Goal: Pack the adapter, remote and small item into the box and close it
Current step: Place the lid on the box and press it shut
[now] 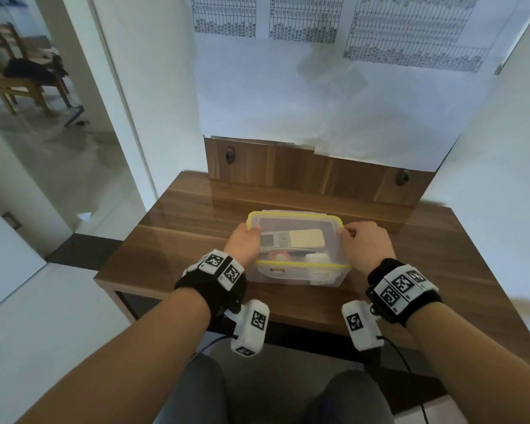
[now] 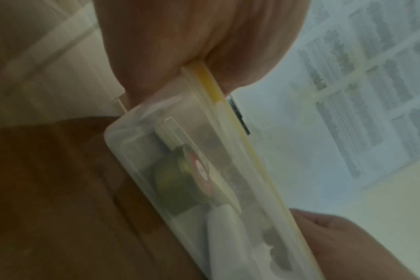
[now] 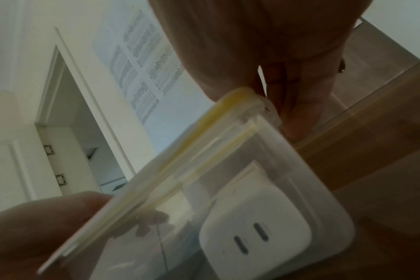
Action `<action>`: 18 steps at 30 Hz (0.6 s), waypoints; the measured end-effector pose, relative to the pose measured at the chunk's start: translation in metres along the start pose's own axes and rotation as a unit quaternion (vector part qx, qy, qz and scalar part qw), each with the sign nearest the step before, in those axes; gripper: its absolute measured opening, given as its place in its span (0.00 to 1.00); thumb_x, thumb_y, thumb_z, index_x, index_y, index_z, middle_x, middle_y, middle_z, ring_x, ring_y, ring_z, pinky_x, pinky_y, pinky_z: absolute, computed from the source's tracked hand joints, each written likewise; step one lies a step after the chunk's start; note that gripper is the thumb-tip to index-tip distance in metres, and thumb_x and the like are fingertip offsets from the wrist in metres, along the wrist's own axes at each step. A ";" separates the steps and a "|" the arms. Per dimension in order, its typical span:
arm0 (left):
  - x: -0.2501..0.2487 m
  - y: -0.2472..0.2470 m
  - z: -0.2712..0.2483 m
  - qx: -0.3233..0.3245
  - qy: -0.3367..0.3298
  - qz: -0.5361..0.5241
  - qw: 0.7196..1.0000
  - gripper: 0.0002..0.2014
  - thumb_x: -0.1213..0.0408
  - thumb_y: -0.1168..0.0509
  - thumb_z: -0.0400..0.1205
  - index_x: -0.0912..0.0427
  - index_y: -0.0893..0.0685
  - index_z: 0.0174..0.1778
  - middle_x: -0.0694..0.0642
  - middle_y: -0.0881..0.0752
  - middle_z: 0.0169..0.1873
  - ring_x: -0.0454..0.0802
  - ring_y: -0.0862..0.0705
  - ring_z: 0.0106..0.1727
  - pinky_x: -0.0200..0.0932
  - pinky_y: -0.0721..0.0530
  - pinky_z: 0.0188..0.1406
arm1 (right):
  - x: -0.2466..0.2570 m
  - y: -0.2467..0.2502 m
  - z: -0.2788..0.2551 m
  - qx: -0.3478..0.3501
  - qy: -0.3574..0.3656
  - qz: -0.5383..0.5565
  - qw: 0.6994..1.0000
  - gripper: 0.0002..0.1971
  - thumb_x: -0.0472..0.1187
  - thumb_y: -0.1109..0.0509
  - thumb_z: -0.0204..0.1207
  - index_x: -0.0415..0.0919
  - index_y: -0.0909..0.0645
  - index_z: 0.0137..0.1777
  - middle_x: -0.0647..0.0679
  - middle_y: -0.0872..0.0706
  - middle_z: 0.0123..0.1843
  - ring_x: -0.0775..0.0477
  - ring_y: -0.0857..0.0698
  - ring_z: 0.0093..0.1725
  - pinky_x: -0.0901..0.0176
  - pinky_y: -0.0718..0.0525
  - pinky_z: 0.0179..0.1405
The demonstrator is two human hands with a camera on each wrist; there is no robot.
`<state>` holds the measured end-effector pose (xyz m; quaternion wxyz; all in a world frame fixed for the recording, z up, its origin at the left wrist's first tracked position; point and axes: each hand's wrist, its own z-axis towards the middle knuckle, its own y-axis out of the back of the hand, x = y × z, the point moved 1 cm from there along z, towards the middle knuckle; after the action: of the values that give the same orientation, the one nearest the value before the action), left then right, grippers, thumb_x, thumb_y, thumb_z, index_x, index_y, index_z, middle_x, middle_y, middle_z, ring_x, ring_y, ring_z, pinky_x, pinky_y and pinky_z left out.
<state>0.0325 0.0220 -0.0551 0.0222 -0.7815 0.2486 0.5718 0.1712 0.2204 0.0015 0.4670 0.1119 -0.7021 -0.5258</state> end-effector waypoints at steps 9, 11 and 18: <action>-0.020 0.002 -0.029 0.017 0.005 -0.023 1.000 0.25 0.54 0.43 0.87 0.61 0.27 0.79 0.62 0.19 0.72 0.62 0.19 0.71 0.60 0.24 0.74 | 0.001 -0.002 -0.004 -0.020 -0.015 0.035 0.999 0.15 0.45 0.38 0.83 0.42 0.13 0.60 0.43 0.09 0.51 0.41 0.13 0.52 0.53 0.16 0.52; -0.023 0.005 -0.031 0.020 0.007 -0.029 0.999 0.33 0.53 0.43 0.87 0.56 0.43 0.89 0.61 0.30 0.82 0.63 0.28 0.80 0.61 0.30 0.79 | 0.002 0.000 -0.005 -0.025 -0.018 0.050 0.998 0.16 0.45 0.37 0.83 0.42 0.15 0.65 0.42 0.11 0.57 0.40 0.14 0.57 0.52 0.16 0.57; -0.012 0.010 -0.020 0.042 -0.051 0.083 0.994 0.30 0.48 0.45 0.86 0.55 0.32 0.84 0.61 0.21 0.76 0.61 0.21 0.75 0.60 0.26 0.76 | -0.009 0.004 -0.004 0.005 0.003 0.097 0.995 0.16 0.45 0.34 0.82 0.43 0.18 0.68 0.44 0.12 0.61 0.51 0.20 0.51 0.61 0.24 0.51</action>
<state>0.0433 0.0112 -0.0352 0.0202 -0.7263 0.3345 0.6001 0.1804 0.2258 0.0004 0.5176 0.0475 -0.7108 -0.4739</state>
